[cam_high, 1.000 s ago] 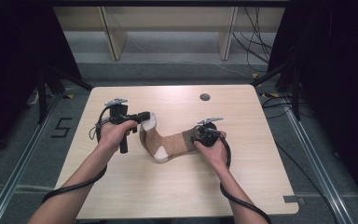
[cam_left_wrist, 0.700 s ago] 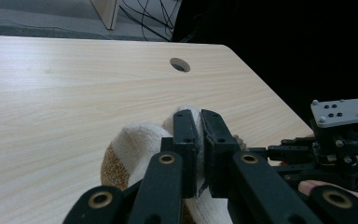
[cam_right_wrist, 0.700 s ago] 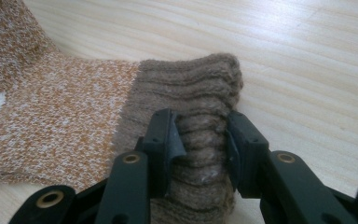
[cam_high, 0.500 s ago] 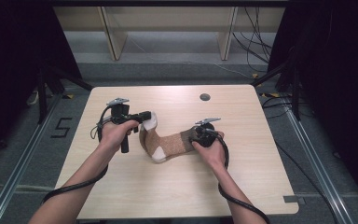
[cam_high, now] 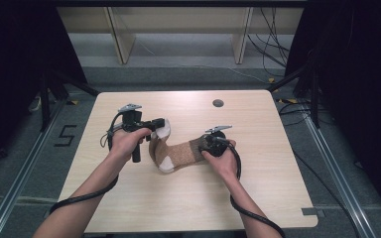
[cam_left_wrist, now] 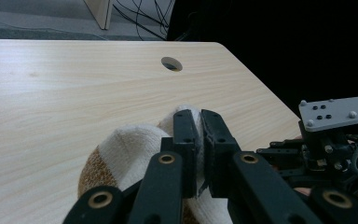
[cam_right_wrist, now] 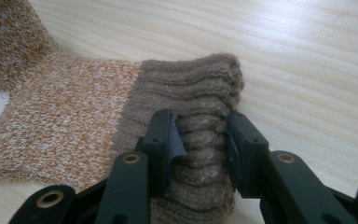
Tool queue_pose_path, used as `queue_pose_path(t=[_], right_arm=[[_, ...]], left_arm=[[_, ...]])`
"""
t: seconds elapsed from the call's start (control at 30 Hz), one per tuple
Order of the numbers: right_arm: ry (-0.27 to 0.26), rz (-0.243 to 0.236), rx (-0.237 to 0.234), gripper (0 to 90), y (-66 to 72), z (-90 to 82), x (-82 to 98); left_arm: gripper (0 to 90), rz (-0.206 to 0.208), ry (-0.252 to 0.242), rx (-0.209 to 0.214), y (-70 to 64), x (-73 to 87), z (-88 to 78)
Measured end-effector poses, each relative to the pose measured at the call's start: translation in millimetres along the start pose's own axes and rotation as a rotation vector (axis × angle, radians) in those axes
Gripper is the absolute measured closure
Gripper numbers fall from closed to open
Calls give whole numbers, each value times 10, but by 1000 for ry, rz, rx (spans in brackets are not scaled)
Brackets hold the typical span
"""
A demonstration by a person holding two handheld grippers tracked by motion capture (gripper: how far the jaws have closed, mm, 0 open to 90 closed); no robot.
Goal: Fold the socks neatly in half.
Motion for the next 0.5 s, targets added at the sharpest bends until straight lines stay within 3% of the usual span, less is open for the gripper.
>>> queue_pose_path(t=[0.5], right_arm=[[9,-1,-9,650,30,6,-1]], left_arm=[[852,9,8,10,-47,9,44]])
Point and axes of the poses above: each handheld gripper's, and its own axes: z roughly forward along the jaws, x roughly out of its underside, y roughly to its left, the point moved 5 cm from there along z, roughly forward along the jaws, and after that the axes turned 5 degrees about y, right-handed, at the moved point
